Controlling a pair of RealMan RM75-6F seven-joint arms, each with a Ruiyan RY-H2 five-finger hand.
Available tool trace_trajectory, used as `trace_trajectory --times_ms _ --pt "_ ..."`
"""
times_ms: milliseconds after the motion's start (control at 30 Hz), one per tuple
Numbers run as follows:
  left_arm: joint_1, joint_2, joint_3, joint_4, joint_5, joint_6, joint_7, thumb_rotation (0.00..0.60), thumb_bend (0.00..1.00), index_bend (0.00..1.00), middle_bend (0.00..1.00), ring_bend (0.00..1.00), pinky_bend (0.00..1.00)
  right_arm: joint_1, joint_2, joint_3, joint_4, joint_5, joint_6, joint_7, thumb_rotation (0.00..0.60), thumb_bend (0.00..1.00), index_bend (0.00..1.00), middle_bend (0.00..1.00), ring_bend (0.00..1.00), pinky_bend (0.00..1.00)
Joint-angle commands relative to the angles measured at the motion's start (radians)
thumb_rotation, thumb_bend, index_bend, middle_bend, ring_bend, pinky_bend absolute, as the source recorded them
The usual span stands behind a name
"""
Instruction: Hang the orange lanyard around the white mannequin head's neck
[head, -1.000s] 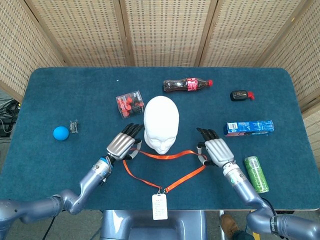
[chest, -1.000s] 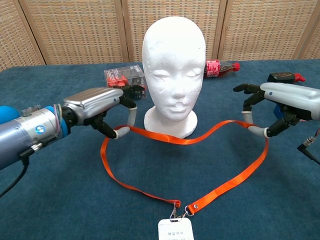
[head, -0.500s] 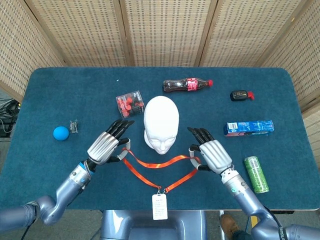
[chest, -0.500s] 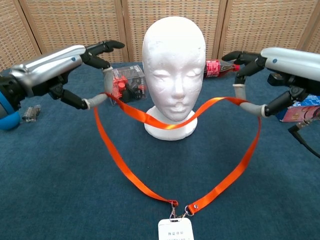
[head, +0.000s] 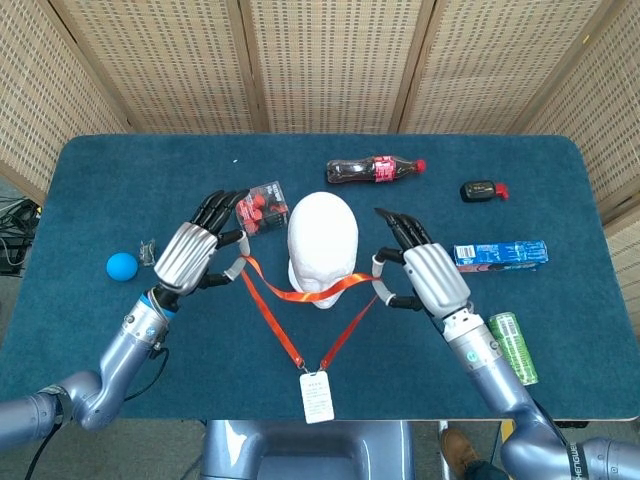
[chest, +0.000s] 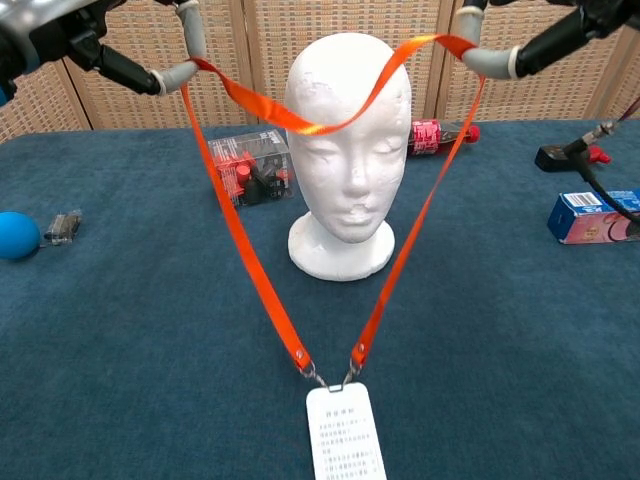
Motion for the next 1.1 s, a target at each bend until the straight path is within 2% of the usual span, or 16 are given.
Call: trace_trajectory --times_ms 33,233,400,567,733,867,933,1000,1033,1067,1100 --pt "-0.022 0.022 -0.039 -0.009 -0.051 -0.035 0.024 0.600 0.47 0.70 0.00 0.00 0.00 0.025 0.042 0.062 -0.045 0.094 -0.016 0.013 0.600 0.80 0.75 0.02 0.00 0.00" --pt "-0.059 0.015 -0.088 0.021 -0.136 -0.088 0.044 0.600 0.48 0.70 0.00 0.00 0.00 0.067 0.071 0.134 -0.040 0.254 -0.055 0.040 0.600 0.80 0.75 0.02 0.00 0.00" --pt "-0.081 -0.012 -0.107 0.064 -0.180 -0.109 0.055 0.600 0.48 0.70 0.00 0.00 0.00 0.096 0.097 0.169 -0.009 0.334 -0.093 0.061 0.600 0.80 0.75 0.02 0.00 0.00" --pt "-0.097 -0.037 -0.121 0.100 -0.205 -0.118 0.047 0.600 0.48 0.70 0.00 0.00 0.00 0.126 0.092 0.179 0.043 0.384 -0.109 0.060 0.600 0.80 0.75 0.02 0.00 0.00" --pt "-0.139 -0.065 -0.154 0.161 -0.333 -0.183 0.127 0.600 0.48 0.68 0.00 0.00 0.00 0.206 0.071 0.191 0.164 0.535 -0.171 0.021 0.600 0.80 0.74 0.02 0.00 0.00" --pt "-0.152 -0.078 -0.158 0.176 -0.370 -0.197 0.151 0.600 0.47 0.64 0.00 0.00 0.00 0.241 0.061 0.183 0.213 0.601 -0.197 -0.007 0.600 0.80 0.74 0.03 0.00 0.00" --pt "-0.158 -0.084 -0.154 0.187 -0.383 -0.204 0.169 0.600 0.47 0.52 0.00 0.00 0.00 0.257 0.053 0.177 0.237 0.629 -0.203 -0.020 0.600 0.80 0.73 0.03 0.00 0.00" --pt "-0.165 -0.096 -0.154 0.202 -0.403 -0.218 0.169 0.600 0.47 0.31 0.00 0.00 0.00 0.277 0.034 0.168 0.282 0.658 -0.216 -0.029 0.600 0.79 0.72 0.03 0.00 0.00" --pt "-0.170 -0.100 -0.155 0.211 -0.411 -0.231 0.163 0.600 0.47 0.17 0.00 0.00 0.00 0.288 0.022 0.165 0.306 0.665 -0.224 -0.032 0.600 0.77 0.70 0.03 0.00 0.00" --pt "-0.173 -0.100 -0.155 0.217 -0.417 -0.242 0.160 0.600 0.46 0.06 0.00 0.00 0.00 0.295 0.013 0.161 0.323 0.666 -0.226 -0.034 0.600 0.70 0.63 0.03 0.00 0.00" --pt "-0.176 -0.100 -0.155 0.220 -0.420 -0.246 0.159 0.600 0.44 0.02 0.00 0.00 0.00 0.300 0.007 0.156 0.335 0.665 -0.228 -0.038 0.600 0.63 0.56 0.02 0.00 0.00"
